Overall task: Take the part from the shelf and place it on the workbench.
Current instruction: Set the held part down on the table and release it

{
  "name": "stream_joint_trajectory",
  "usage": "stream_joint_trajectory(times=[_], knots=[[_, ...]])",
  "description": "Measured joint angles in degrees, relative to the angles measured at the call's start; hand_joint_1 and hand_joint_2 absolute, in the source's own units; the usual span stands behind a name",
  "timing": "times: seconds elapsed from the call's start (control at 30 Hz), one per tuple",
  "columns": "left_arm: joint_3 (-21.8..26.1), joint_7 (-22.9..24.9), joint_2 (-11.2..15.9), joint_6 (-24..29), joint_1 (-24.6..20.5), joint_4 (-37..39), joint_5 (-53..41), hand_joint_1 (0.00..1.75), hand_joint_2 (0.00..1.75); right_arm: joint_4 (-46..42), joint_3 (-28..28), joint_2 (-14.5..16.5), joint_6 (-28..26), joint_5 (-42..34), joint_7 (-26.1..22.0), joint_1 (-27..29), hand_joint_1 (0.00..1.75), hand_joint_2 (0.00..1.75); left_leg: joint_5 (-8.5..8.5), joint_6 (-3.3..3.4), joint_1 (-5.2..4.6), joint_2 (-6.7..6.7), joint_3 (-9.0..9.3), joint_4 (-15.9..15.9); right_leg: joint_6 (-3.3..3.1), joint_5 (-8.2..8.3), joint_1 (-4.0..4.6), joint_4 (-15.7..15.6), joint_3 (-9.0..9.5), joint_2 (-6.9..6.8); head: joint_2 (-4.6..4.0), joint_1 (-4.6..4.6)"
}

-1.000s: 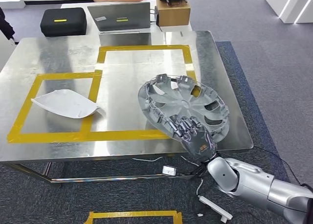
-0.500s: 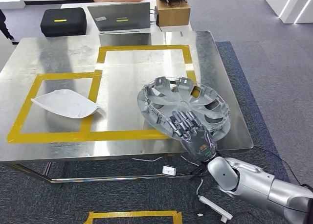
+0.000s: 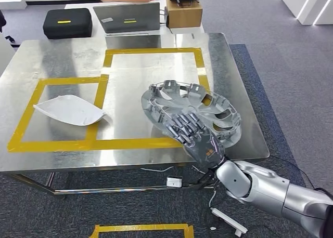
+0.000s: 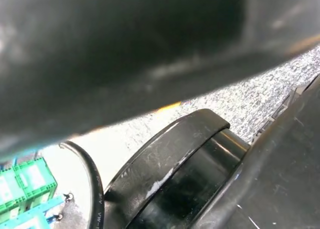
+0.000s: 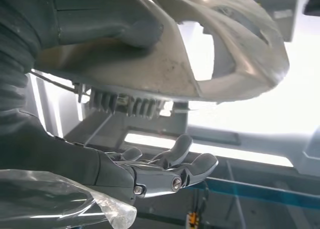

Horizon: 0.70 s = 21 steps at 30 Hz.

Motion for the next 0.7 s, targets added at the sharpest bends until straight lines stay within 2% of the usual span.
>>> stream_joint_trajectory(times=[0.43,0.7], knots=[[-0.87,1.09,-0.07,-0.92,-0.58,0.0,-1.4,0.0,0.0,-3.93,-6.21,4.84,0.0,0.0,-13.62,0.3,0.0,1.75,0.0,0.0,0.0,0.0,0.01,0.0,0.0,0.0,0.0,0.0,0.0,0.01,0.0,0.0],[-0.95,1.73,-0.1,-1.2,-0.76,0.0,-2.04,0.0,0.0,-5.22,-10.51,8.63,-0.02,0.0,-19.41,1.95,0.0,1.75,0.0,0.0,0.0,0.0,0.01,0.01,0.0,0.0,0.01,0.0,0.0,0.02,0.0,-0.01]])
